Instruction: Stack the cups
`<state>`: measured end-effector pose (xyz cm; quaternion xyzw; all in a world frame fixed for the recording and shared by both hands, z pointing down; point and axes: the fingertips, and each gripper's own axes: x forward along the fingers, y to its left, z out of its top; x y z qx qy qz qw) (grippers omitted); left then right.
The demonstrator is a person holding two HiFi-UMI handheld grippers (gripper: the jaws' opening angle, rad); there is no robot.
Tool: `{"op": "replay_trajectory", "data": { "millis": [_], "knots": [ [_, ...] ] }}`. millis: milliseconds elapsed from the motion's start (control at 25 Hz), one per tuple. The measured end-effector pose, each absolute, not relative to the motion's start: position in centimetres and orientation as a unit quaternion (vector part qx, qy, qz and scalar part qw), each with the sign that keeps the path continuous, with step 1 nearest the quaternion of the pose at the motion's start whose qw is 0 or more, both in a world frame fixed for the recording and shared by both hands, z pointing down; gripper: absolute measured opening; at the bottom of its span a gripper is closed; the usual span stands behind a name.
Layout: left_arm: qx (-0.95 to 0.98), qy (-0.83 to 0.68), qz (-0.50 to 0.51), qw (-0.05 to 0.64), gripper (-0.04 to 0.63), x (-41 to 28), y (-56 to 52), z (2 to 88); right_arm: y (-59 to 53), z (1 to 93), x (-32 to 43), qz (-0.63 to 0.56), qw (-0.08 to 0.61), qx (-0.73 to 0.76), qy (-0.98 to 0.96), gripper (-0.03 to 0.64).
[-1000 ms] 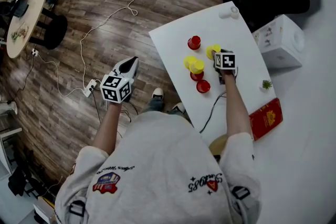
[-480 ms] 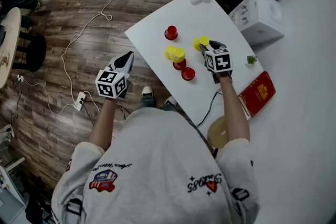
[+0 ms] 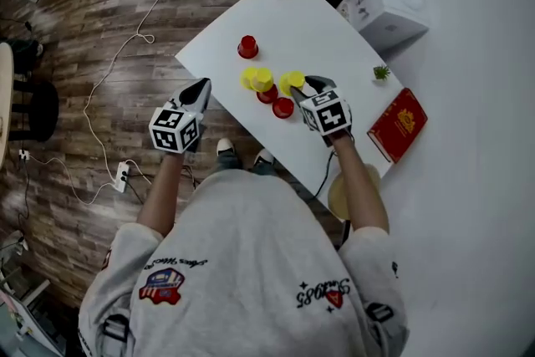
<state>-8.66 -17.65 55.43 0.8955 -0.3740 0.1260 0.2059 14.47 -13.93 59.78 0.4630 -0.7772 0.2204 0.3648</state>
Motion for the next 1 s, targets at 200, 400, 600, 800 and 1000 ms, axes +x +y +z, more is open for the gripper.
{"op": "replay_trajectory", "data": {
  "millis": [200, 400, 600, 800, 1000],
  "knots": [
    [0.897, -0.369, 0.128, 0.207, 0.006, -8.5, -17.2, 55.7, -11.8, 61.3, 12.4, 0.231, 0.383, 0.442, -0.778, 0.189],
    [0.894, -0.374, 0.129, 0.210, 0.006, -9.2, -17.2, 55.9, -11.3, 62.6, 11.3, 0.231, 0.398, 0.431, -0.777, 0.190],
    [0.892, -0.378, 0.130, 0.213, 0.006, -9.7, -17.0, 56.2, -11.1, 63.5, 10.9, 0.232, 0.402, 0.426, -0.777, 0.192],
    [0.890, -0.381, 0.130, 0.215, 0.006, -10.2, -16.9, 56.2, -11.2, 63.5, 10.6, 0.228, 0.403, 0.425, -0.778, 0.193],
    [0.890, -0.381, 0.131, 0.216, 0.006, -10.2, -17.0, 56.3, -10.8, 64.2, 10.5, 0.238, 0.404, 0.421, -0.777, 0.196]
  ]
}}
